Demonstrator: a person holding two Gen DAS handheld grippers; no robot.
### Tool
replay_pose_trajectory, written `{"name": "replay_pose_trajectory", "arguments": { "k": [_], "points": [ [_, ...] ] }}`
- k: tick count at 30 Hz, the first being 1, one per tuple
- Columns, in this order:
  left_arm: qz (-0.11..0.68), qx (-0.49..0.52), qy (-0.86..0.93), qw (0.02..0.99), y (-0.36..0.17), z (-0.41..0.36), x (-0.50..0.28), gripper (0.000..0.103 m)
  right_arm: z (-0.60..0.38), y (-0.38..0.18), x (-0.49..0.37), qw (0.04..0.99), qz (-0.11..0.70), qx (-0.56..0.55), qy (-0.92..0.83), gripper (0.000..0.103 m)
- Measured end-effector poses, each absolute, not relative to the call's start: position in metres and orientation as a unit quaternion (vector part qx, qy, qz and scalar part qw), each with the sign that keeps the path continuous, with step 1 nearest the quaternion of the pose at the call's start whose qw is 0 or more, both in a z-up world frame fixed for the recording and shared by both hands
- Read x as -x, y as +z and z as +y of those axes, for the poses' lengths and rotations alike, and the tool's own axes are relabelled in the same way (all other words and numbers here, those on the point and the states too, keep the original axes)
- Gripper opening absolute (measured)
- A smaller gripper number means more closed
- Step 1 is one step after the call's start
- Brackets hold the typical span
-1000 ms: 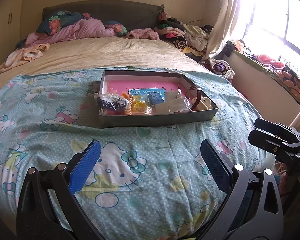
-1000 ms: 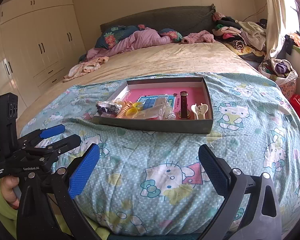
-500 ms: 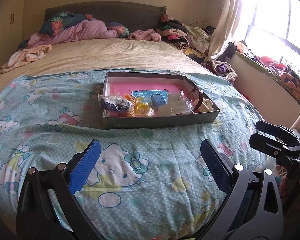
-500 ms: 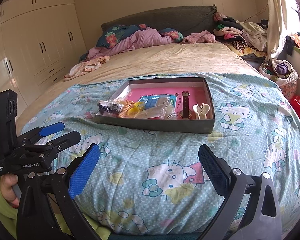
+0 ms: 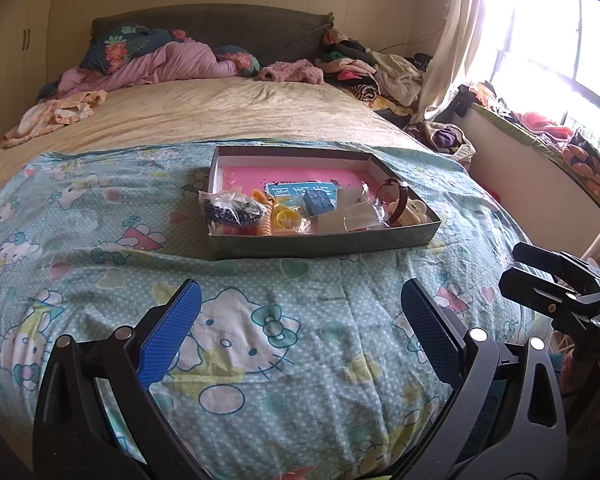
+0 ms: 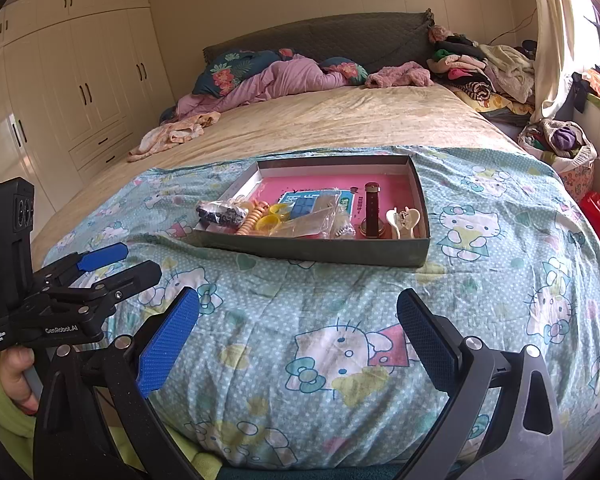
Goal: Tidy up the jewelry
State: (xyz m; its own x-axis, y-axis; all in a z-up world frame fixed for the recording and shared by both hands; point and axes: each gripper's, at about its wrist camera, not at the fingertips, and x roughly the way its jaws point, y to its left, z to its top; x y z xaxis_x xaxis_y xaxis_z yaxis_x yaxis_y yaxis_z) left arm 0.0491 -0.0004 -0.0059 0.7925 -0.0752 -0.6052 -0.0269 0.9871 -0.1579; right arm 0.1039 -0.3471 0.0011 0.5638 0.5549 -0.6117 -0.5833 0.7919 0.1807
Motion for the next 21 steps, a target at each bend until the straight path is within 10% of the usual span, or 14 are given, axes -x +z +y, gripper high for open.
{"name": "replay_pose_trajectory", "arguments": {
  "k": [21],
  "points": [
    [0.323, 0.076, -0.01, 0.943, -0.0053, 0.0014, -0.0496, 0.093, -0.347, -0.0013, -0.1007, 0.882, 0.341, 0.027, 0.323, 0.098]
  ]
}}
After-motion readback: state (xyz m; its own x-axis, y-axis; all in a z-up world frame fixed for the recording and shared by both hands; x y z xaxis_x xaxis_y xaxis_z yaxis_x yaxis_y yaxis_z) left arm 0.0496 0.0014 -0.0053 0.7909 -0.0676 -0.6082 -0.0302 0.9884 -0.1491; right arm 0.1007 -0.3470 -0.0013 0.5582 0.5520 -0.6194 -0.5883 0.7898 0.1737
